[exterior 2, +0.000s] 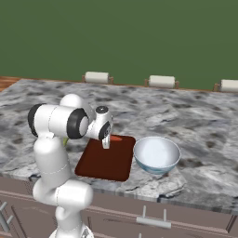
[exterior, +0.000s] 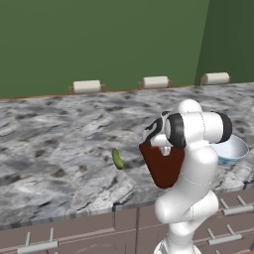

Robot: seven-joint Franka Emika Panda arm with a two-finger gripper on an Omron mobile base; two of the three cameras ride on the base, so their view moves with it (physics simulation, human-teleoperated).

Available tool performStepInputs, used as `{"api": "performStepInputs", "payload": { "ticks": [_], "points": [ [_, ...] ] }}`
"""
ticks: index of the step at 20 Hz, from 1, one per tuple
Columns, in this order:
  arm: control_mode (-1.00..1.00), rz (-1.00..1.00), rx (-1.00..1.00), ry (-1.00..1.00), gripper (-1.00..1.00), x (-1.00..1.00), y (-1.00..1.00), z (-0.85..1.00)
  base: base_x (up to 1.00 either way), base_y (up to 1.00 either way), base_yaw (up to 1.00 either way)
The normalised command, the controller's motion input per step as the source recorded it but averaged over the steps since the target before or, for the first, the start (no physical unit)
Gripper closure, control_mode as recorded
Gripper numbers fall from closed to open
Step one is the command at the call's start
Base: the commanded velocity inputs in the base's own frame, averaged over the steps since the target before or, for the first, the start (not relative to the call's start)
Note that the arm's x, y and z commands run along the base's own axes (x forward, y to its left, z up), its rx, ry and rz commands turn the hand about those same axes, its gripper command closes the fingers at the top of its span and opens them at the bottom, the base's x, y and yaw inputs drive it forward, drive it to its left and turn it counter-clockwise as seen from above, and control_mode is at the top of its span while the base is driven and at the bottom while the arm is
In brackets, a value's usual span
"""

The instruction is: Place the two vegetables and bowl onto the tray for setting up a vegetable dip station.

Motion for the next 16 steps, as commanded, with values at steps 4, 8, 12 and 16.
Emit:
{"api": "performStepInputs", "payload": {
  "ticks": [4,8,12,16],
  "points": [
    [-1.0,0.0,0.0,0.0,-1.0,0.0,0.0,0.0,0.0,0.0,0.0],
    [-1.0,0.0,0.0,0.0,-1.0,0.0,0.0,0.0,0.0,0.0,0.0],
    [-1.0,0.0,0.0,0.0,-1.0,0.0,-0.03,0.0,0.0,0.0,0.0],
    [-1.0,0.01,0.0,0.0,-1.0,-0.02,-0.12,0.06,0.0,0.0,0.0]
  ]
}}
